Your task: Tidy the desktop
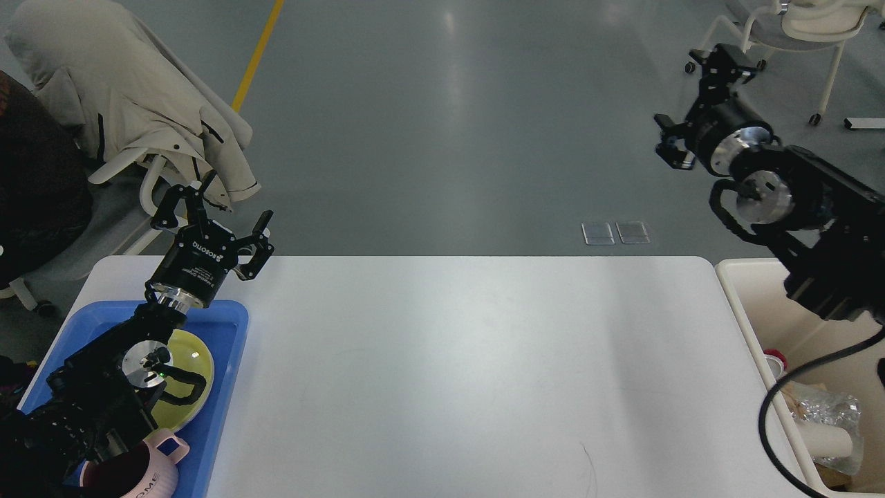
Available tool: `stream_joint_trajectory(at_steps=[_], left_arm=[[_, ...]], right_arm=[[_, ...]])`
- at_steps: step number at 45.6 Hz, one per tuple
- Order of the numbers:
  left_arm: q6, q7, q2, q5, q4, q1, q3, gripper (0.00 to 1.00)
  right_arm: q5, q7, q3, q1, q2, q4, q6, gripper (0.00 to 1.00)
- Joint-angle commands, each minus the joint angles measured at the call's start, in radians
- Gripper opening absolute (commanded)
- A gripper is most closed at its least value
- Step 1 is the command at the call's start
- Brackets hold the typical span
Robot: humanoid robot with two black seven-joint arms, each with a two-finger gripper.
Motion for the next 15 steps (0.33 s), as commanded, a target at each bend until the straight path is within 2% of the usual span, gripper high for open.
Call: stream_joint_trajectory(at_steps=[1,3,5,9,15], left_arm=[[0.0,0.0,0.0,0.0,0.0,0.0,0.0,1.0],[0.0,0.0,0.0,0.0,0.0,0.0,0.002,1.0],[0.0,0.0,-0.002,0.0,0.0,0.0,0.002,1.0],[0.0,0.0,-0.002,0.0,0.0,0.0,0.002,1.0],[0.0,0.0,-0.002,0.0,0.0,0.0,0.002,1.0]], right_arm=[[0.064,0.199,0.056,-0.091,0.155,-0.221,0.168,1.0],[0.07,0.291,0.067,-0.113,0.166,-0.285,0.229,1.0],[0.079,0.358,0.071,-0.14,0.166,-0.333,0.333,1.0],[0.094,0.368,0.096,-0.191,0.166,-0.359,0.453,1.0],[0.15,0.362,0.151,-0.24,0.165,-0.352,0.478,1.0]])
